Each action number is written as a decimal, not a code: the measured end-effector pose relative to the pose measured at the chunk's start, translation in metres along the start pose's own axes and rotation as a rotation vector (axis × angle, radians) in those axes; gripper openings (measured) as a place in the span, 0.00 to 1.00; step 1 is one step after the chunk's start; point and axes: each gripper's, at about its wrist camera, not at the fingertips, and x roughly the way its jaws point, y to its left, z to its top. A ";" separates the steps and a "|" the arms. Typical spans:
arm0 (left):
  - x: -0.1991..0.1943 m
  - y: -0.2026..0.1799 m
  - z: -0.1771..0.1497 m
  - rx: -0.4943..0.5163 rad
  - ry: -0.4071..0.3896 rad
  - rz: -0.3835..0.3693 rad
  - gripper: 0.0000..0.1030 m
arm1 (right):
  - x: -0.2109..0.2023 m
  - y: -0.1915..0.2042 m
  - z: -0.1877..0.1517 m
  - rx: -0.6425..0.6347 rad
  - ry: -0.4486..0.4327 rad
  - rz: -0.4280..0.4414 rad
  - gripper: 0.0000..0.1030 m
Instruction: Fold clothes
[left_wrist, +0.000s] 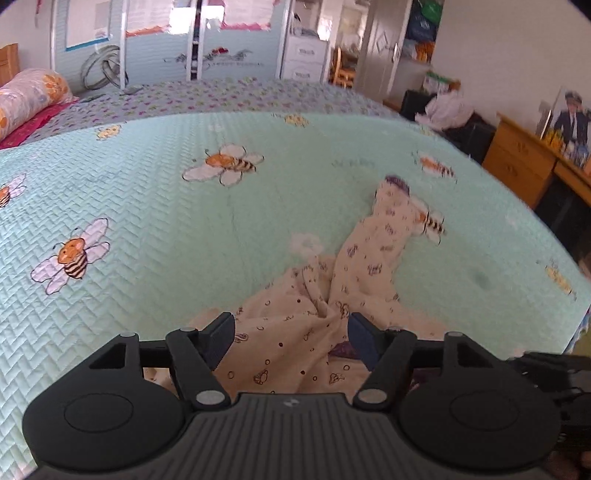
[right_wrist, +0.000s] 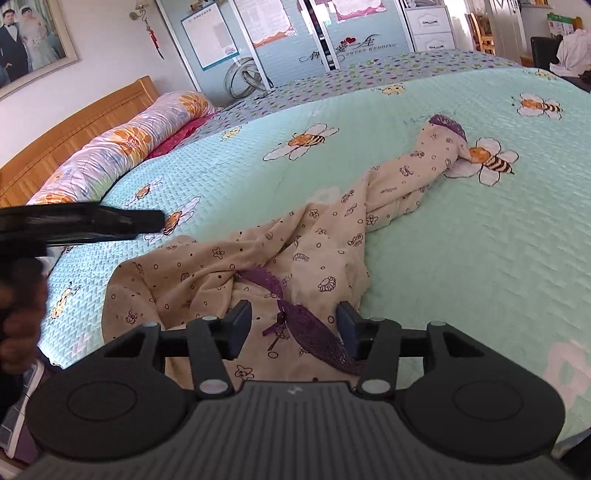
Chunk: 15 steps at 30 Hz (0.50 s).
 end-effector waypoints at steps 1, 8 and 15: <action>0.016 -0.004 -0.001 0.030 0.035 0.030 0.68 | 0.000 0.000 -0.001 0.001 0.003 0.001 0.50; 0.011 0.040 -0.025 -0.235 -0.047 0.012 0.10 | 0.002 -0.001 -0.007 -0.012 0.025 0.046 0.19; -0.083 0.089 -0.060 -0.366 -0.230 0.076 0.09 | -0.008 0.003 0.002 0.003 -0.054 0.067 0.34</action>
